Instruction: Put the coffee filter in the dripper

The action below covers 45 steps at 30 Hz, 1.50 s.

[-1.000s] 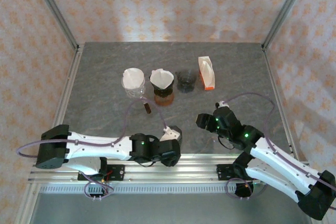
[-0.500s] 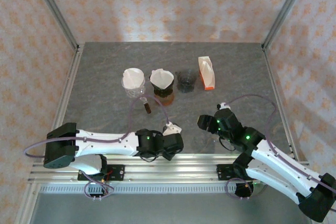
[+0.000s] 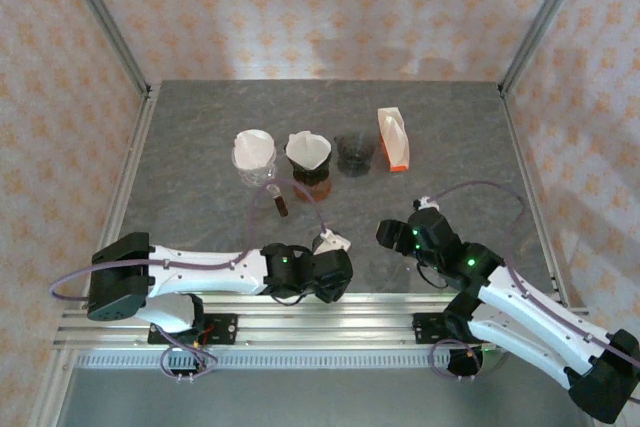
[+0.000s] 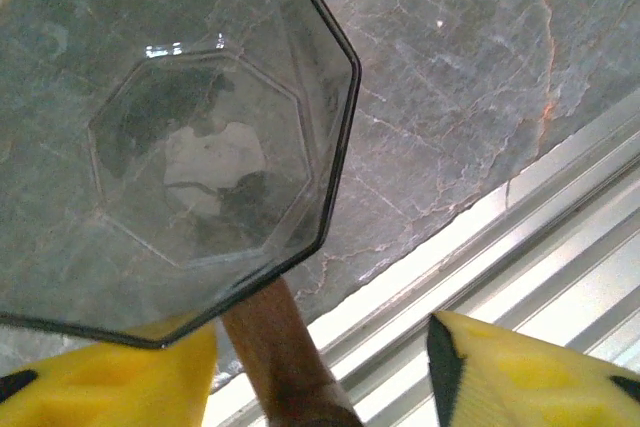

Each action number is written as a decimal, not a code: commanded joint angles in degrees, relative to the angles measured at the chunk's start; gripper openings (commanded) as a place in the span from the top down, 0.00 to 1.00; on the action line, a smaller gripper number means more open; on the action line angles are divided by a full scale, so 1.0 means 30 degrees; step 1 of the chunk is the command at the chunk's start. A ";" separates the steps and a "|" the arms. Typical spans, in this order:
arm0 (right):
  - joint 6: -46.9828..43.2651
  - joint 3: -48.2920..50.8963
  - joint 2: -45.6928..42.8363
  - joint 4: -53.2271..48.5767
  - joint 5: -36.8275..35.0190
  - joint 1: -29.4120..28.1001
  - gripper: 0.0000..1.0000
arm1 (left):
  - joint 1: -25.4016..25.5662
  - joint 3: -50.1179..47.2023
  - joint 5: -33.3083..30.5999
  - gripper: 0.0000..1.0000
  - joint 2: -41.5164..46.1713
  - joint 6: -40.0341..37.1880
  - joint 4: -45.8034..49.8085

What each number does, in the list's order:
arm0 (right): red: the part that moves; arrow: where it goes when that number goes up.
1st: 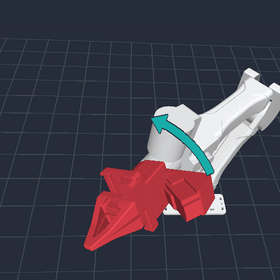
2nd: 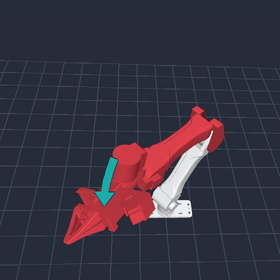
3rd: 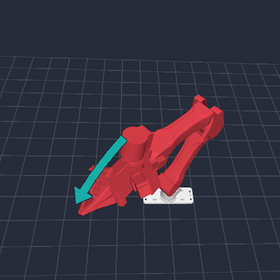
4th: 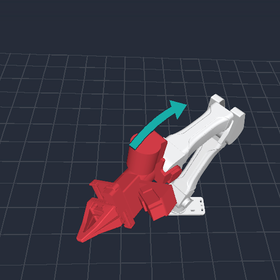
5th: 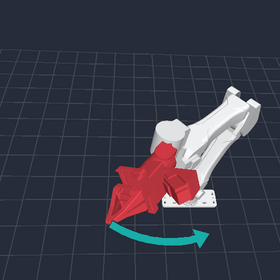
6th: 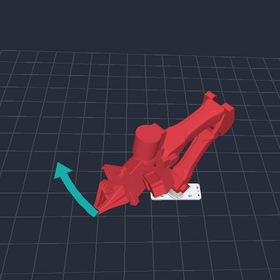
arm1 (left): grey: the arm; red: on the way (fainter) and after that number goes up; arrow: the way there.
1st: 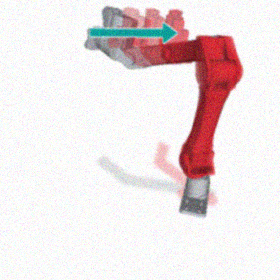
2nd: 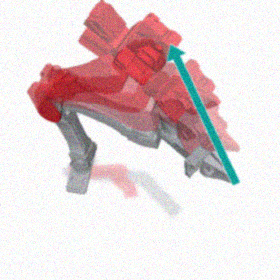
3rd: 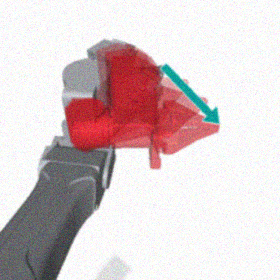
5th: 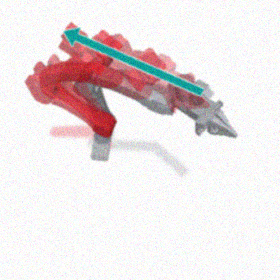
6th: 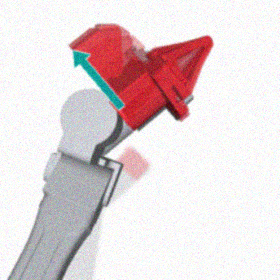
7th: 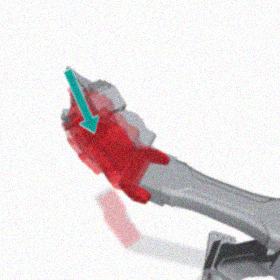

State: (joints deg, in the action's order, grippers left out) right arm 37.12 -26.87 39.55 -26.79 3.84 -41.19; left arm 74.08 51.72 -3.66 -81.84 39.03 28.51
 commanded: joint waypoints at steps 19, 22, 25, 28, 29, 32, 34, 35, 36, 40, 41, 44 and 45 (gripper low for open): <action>0.2841 -0.8919 1.5192 0.6344 -0.0996 0.4084 0.32 | -0.0144 -0.4293 -0.5394 0.00 1.1973 0.2658 0.0891; 0.3465 -1.0176 1.6904 0.6680 -0.1379 0.4347 0.33 | -0.0146 -0.5144 -0.5728 0.00 1.2952 0.3003 0.0825; 0.3658 -1.1388 1.8108 0.6674 -0.1875 0.4384 0.34 | -0.0140 -0.5700 -0.5980 0.00 1.3805 0.3125 0.0786; 0.3817 -1.2168 1.8922 0.6745 -0.2212 0.4413 0.35 | -0.0144 -0.6285 -0.6048 0.00 1.4609 0.3111 0.0551; 0.3895 -1.2438 1.9154 0.6593 -0.2270 0.4437 0.35 | -0.0144 -0.6462 -0.6074 0.00 1.4799 0.3126 0.0470; 0.4116 -1.3109 1.9861 0.6139 -0.2558 0.4506 0.38 | -0.0144 -0.6904 -0.6169 0.00 1.5279 0.3278 0.0346; 0.4228 -1.3511 2.0317 0.5765 -0.2670 0.4574 0.41 | -0.0144 -0.7115 -0.6229 0.00 1.5501 0.3342 0.0369; 0.4293 -1.3712 2.0552 0.5573 -0.2670 0.4589 0.42 | -0.0143 -0.7161 -0.6250 0.00 1.5547 0.3361 0.0373; 0.4374 -1.3909 2.0782 0.5355 -0.2685 0.4612 0.43 | -0.0144 -0.7235 -0.6300 0.00 1.5633 0.3421 0.0424; 0.4668 -1.4437 2.1510 0.4797 -0.2627 0.4618 0.48 | -0.0148 -0.7412 -0.6444 0.00 1.5926 0.3492 0.0497; 0.4749 -1.4528 2.1638 0.4696 -0.2604 0.4618 0.50 | -0.0129 -0.7449 -0.6455 0.00 1.5998 0.3513 0.0543; 0.4873 -1.4655 2.1860 0.4466 -0.2571 0.4618 0.58 | -0.0144 -0.7529 -0.6664 0.00 1.6256 0.3675 0.0769; 0.4910 -1.4613 2.1856 0.4524 -0.2517 0.4618 0.61 | -0.0144 -0.7544 -0.6726 0.00 1.6348 0.3705 0.0843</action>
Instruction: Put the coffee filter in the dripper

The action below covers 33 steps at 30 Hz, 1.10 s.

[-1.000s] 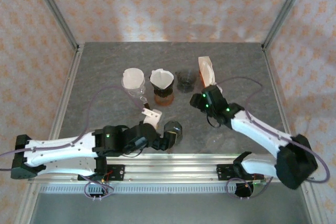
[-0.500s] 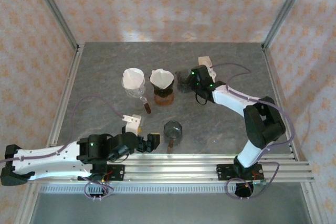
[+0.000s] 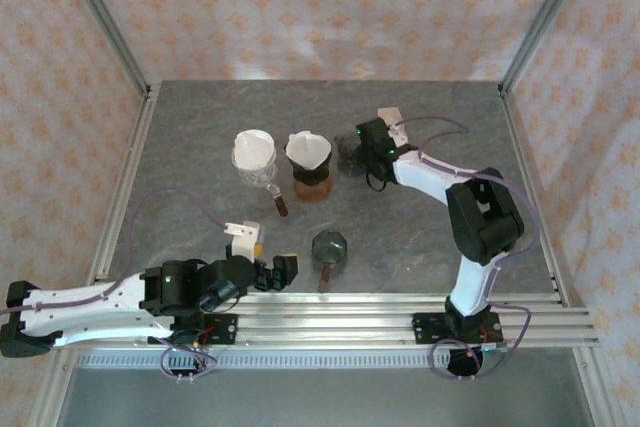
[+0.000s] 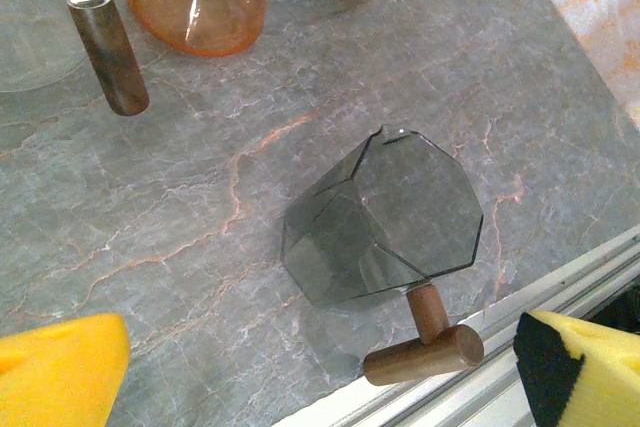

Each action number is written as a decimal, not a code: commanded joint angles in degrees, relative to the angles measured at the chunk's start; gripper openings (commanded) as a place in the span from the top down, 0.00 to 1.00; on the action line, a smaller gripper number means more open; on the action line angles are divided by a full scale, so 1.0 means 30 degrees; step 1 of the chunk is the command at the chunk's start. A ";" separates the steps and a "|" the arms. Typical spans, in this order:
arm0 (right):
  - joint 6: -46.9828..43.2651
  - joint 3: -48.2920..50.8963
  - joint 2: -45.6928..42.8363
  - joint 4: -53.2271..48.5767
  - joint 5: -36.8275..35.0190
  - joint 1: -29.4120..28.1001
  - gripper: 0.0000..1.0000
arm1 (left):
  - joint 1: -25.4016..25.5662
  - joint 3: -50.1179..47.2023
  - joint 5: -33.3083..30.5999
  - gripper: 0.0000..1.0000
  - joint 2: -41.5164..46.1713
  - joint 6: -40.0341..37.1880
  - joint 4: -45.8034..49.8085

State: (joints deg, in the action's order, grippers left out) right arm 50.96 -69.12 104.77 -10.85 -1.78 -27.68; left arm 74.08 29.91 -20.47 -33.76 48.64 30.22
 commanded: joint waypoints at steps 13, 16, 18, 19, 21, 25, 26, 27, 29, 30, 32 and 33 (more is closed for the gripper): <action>0.0448 0.1733 -0.2130 -0.0644 -0.0676 -0.0023 1.00 | -0.0144 -0.0681 -0.1324 0.00 0.1317 0.0741 0.0299; 0.0285 0.2589 -0.3391 -0.1068 -0.0915 -0.0162 1.00 | -0.0144 -0.0568 -0.1264 0.00 0.1319 0.0745 0.0299; 0.0205 0.3383 -0.4491 -0.1358 -0.0902 -0.0341 1.00 | -0.0149 -0.0493 -0.1273 0.00 0.1306 0.0743 0.0382; 0.0146 0.3820 -0.5088 -0.1440 -0.0899 -0.0444 1.00 | -0.0140 -0.0478 -0.1308 0.00 0.1299 0.0746 0.0427; -0.0075 0.4882 -0.6616 -0.1797 -0.0955 -0.0710 1.00 | -0.0151 -0.0427 -0.1354 0.00 0.1378 0.0777 0.0542; -0.0661 0.6978 -1.0330 -0.3039 -0.0583 -0.0980 1.00 | -0.0158 -0.0361 -0.1510 0.01 0.1524 0.0891 0.0706; -0.0972 0.7446 -1.1478 -0.3556 -0.0520 -0.1098 1.00 | -0.0144 -0.0332 -0.1555 0.00 0.1524 0.0887 0.0776; -0.1273 0.7898 -1.2510 -0.4193 -0.0483 -0.1217 1.00 | -0.0143 -0.0305 -0.1649 0.00 0.1532 0.0872 0.0808; -0.1841 0.8425 -1.4779 -0.5385 0.0043 -0.1343 1.00 | -0.0144 -0.0295 -0.1818 0.00 0.1582 0.0912 0.0971; -0.2215 0.8562 -1.5772 -0.6059 0.0477 -0.1469 1.00 | -0.0144 -0.0273 -0.1874 0.00 0.1559 0.0898 0.0996; -0.3006 0.8450 -1.7373 -0.7279 0.1494 -0.1725 1.00 | -0.0129 -0.0251 -0.2022 0.00 0.1581 0.0913 0.1057; -0.3490 0.8184 -1.7940 -0.7912 0.2097 -0.1919 1.00 | -0.0144 -0.0222 -0.2108 0.00 0.1570 0.0914 0.1103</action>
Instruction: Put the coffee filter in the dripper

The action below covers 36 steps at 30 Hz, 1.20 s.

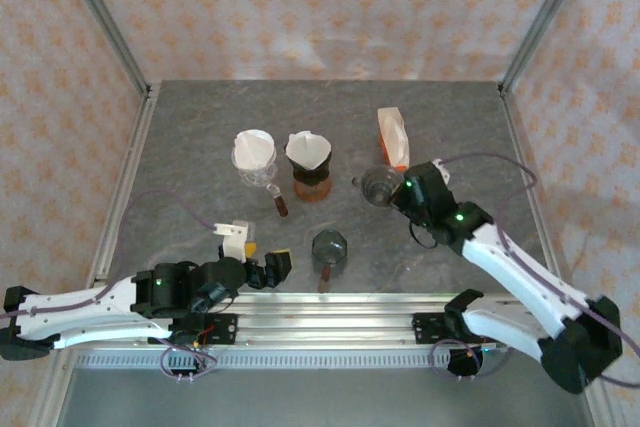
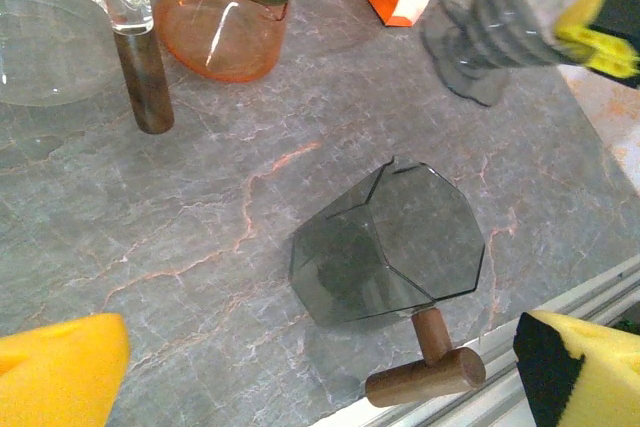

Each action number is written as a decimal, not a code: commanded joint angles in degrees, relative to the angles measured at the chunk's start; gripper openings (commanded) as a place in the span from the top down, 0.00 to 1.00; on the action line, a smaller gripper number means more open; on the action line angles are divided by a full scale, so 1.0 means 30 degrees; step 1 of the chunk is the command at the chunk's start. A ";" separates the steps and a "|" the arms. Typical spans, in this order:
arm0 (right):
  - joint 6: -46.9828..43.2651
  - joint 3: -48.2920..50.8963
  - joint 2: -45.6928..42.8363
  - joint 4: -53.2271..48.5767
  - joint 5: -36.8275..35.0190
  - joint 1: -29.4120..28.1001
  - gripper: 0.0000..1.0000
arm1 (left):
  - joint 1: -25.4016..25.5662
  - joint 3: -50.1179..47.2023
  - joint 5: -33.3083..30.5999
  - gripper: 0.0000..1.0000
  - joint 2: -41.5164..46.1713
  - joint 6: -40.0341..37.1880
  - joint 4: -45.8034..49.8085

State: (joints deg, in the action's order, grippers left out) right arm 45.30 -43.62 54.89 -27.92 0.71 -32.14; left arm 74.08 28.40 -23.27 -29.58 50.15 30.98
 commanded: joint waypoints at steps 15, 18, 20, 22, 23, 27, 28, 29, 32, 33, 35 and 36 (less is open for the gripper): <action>-0.3187 -0.5573 0.1942 -0.5972 0.4968 -0.5714 1.00 | -0.0143 0.0728 -0.2484 0.00 0.1182 0.0744 0.2607; -0.3192 -0.5483 0.2664 -0.5488 0.5217 -0.5893 1.00 | -0.0144 0.0611 -0.2522 0.00 0.1303 0.0852 0.2688; -0.3148 -0.5334 0.2952 -0.4911 0.5298 -0.6011 1.00 | -0.0142 0.0498 -0.2471 0.00 0.1331 0.0862 0.2688; -0.3028 -0.5100 0.3137 -0.4298 0.5329 -0.6068 1.00 | -0.0144 0.0407 -0.2441 0.00 0.1334 0.0907 0.2602; -0.2955 -0.4983 0.3248 -0.4021 0.5352 -0.6075 1.00 | -0.0144 0.0376 -0.2420 0.00 0.1307 0.0898 0.2566; -0.2854 -0.4690 0.3554 -0.3553 0.5359 -0.6103 1.00 | -0.0129 0.0418 -0.2470 0.00 0.1326 0.0867 0.2614; -0.2833 -0.4617 0.3612 -0.3499 0.5331 -0.6103 1.00 | -0.0143 0.0420 -0.2487 0.00 0.1349 0.0877 0.2668; -0.2824 -0.4538 0.3679 -0.3441 0.5358 -0.6128 1.00 | -0.0141 0.0405 -0.2498 0.00 0.1387 0.0861 0.2710; -0.2795 -0.4338 0.3793 -0.3343 0.5330 -0.6204 1.00 | -0.0162 0.0319 -0.2532 0.00 0.1483 0.0892 0.2712; -0.2763 -0.4301 0.3828 -0.3342 0.5301 -0.6191 1.00 | -0.0144 0.0263 -0.2529 0.00 0.1540 0.0920 0.2728; -0.2748 -0.4197 0.3797 -0.3375 0.5229 -0.6220 1.00 | -0.0154 0.0204 -0.2572 0.00 0.1624 0.0953 0.2698; -0.2740 -0.4138 0.3801 -0.3378 0.5208 -0.6220 1.00 | -0.0160 0.0178 -0.2587 0.00 0.1654 0.0960 0.2699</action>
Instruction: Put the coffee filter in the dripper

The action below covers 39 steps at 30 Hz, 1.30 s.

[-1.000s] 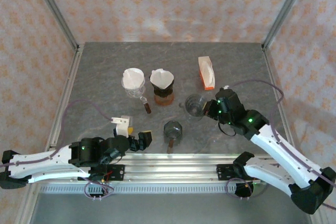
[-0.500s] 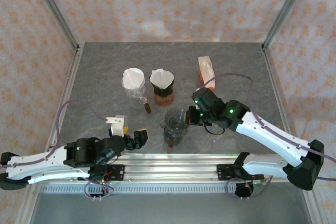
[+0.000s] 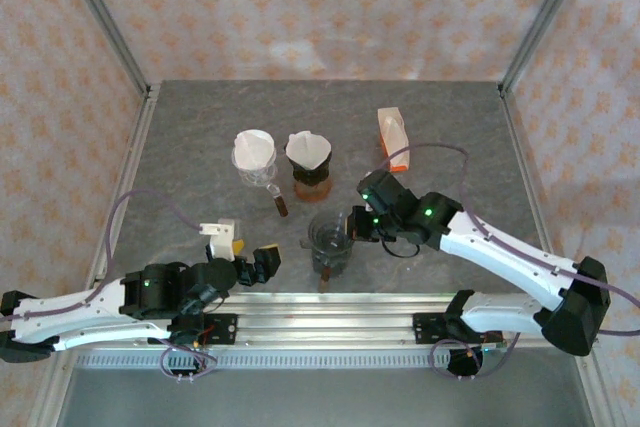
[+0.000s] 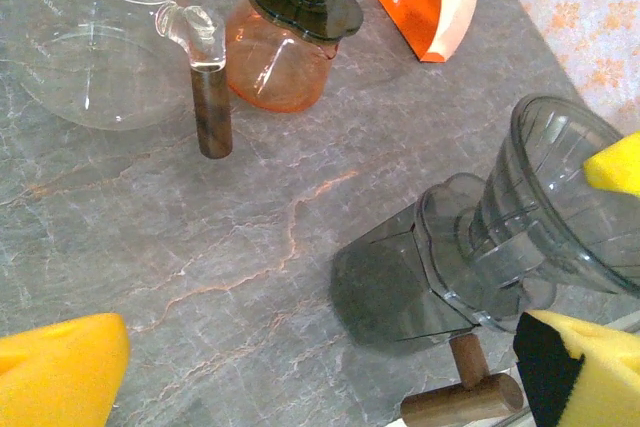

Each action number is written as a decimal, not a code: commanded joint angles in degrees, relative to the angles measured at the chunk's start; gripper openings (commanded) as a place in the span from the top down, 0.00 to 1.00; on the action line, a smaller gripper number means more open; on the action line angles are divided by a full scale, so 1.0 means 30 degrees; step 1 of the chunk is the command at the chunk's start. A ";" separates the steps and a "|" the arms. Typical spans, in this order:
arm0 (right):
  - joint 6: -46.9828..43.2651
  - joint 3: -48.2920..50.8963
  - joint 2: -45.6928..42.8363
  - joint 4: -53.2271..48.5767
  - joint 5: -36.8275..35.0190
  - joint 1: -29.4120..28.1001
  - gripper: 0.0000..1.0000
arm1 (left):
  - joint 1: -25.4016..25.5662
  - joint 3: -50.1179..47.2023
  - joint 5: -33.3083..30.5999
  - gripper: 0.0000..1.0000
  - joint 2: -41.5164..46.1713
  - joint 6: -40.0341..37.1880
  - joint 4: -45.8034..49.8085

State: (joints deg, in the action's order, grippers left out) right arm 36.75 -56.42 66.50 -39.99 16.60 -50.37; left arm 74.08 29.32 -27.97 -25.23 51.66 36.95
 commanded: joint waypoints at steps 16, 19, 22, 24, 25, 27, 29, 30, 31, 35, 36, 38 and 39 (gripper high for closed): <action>0.0479 0.0376 0.0216 0.1087 -0.0275 -0.0635 1.00 | -0.0173 -0.0281 -0.1108 0.00 0.0342 0.0584 0.0809; 0.0552 0.0563 0.0133 0.1036 -0.0390 -0.0699 1.00 | -0.0173 -0.0311 -0.1093 0.00 0.0305 0.0597 0.0783; 0.0652 0.0695 -0.0044 0.1047 -0.0524 -0.0730 0.93 | -0.0173 -0.0340 -0.1078 0.00 0.0297 0.0593 0.0692; 0.0695 0.0779 -0.0200 0.1083 -0.0524 -0.0759 0.82 | -0.0169 -0.0340 -0.1079 0.00 0.0233 0.0574 0.0653; 0.0699 0.0817 -0.0286 0.1087 -0.0547 -0.0781 0.75 | -0.0173 -0.0340 -0.1078 0.00 0.0237 0.0568 0.0643; 0.0698 0.0845 -0.0466 0.1047 -0.0720 -0.0773 0.63 | -0.0177 -0.0340 -0.1025 0.00 0.0194 0.0499 0.0504; 0.0717 0.0772 -0.0755 0.0857 -0.0946 -0.0766 0.52 | -0.0173 -0.0340 -0.1000 0.00 0.0135 0.0504 0.0453; 0.0757 0.0759 -0.0926 0.0807 -0.1095 -0.0773 0.49 | -0.0181 -0.0340 -0.0975 0.00 0.0116 0.0479 0.0429; 0.0757 0.0735 -0.1153 0.0674 -0.1288 -0.0788 0.46 | -0.0173 -0.0325 -0.0962 0.00 0.0076 0.0502 0.0420; 0.0457 0.0306 -0.2089 -0.0376 -0.3250 -0.0787 0.38 | -0.0181 -0.0209 -0.0903 0.00 -0.0098 0.0338 0.0314; 0.0286 0.0124 -0.2357 -0.0679 -0.3993 -0.0788 0.37 | -0.0173 -0.0166 -0.0922 0.00 -0.0158 0.0283 0.0327; -0.0191 -0.0188 -0.2814 -0.0894 -0.5313 -0.0720 0.36 | -0.0172 -0.0077 -0.0939 0.00 -0.0258 0.0064 0.0241; -0.0498 -0.0358 -0.2946 -0.0862 -0.5803 -0.0524 0.36 | -0.0162 -0.0025 -0.0959 0.00 -0.0248 -0.0088 0.0133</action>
State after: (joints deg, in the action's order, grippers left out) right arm 37.82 -54.72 59.55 -40.12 7.42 -52.31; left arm 74.08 28.75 -28.97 -25.54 52.42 37.06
